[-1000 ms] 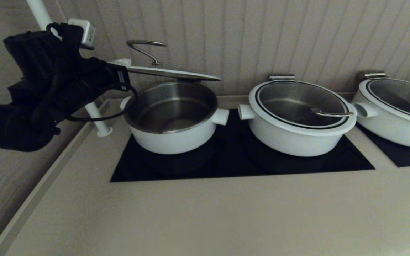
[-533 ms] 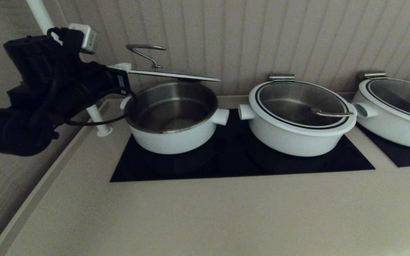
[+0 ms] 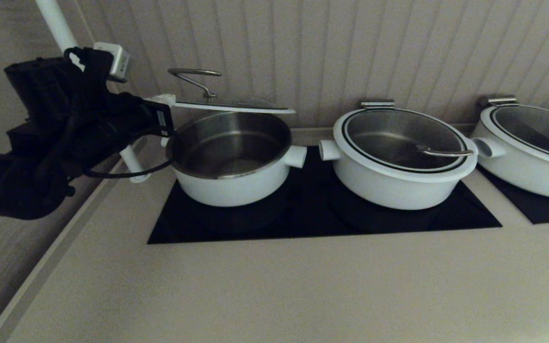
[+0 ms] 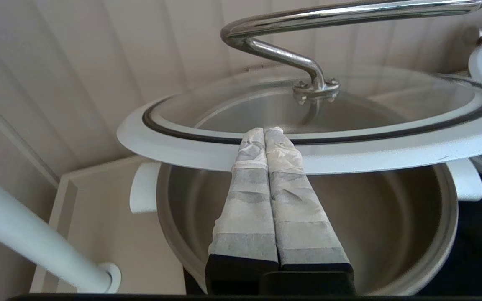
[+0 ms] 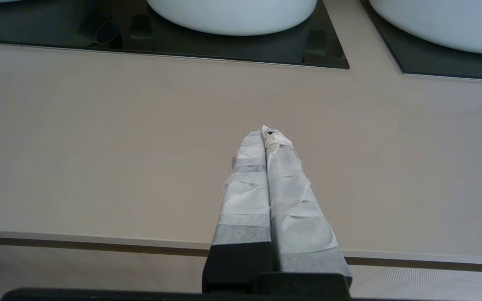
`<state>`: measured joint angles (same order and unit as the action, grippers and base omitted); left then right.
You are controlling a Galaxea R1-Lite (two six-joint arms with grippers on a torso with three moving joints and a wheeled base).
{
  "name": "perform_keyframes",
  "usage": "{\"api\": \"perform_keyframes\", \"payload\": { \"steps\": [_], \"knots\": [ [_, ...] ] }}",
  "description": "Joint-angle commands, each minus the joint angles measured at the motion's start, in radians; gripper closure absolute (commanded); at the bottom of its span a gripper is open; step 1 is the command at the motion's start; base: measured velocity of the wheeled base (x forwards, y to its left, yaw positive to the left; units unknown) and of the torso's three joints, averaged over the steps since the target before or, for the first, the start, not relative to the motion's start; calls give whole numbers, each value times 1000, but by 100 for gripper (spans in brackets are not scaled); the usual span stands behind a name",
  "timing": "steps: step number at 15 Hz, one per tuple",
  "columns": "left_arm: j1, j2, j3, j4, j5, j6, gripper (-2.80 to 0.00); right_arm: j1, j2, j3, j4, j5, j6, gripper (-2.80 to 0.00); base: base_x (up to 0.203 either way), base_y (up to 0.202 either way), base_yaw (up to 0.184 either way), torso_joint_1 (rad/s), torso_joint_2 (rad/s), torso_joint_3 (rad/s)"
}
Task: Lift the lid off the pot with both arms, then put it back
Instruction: Close the pot lid
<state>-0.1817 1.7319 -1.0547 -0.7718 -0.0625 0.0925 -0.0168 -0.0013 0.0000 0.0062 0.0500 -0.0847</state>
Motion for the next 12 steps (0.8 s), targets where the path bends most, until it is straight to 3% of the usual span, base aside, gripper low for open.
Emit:
{"api": "perform_keyframes", "payload": {
  "steps": [1, 12],
  "knots": [
    [-1, -6, 14, -4, 0, 1, 0, 0, 1, 0, 0, 1, -1, 0, 0, 0, 0, 0, 0, 0],
    [-1, -41, 111, -6, 0, 0, 0, 0, 1, 0, 0, 1, -1, 0, 0, 0, 0, 0, 0, 0]
  ]
}}
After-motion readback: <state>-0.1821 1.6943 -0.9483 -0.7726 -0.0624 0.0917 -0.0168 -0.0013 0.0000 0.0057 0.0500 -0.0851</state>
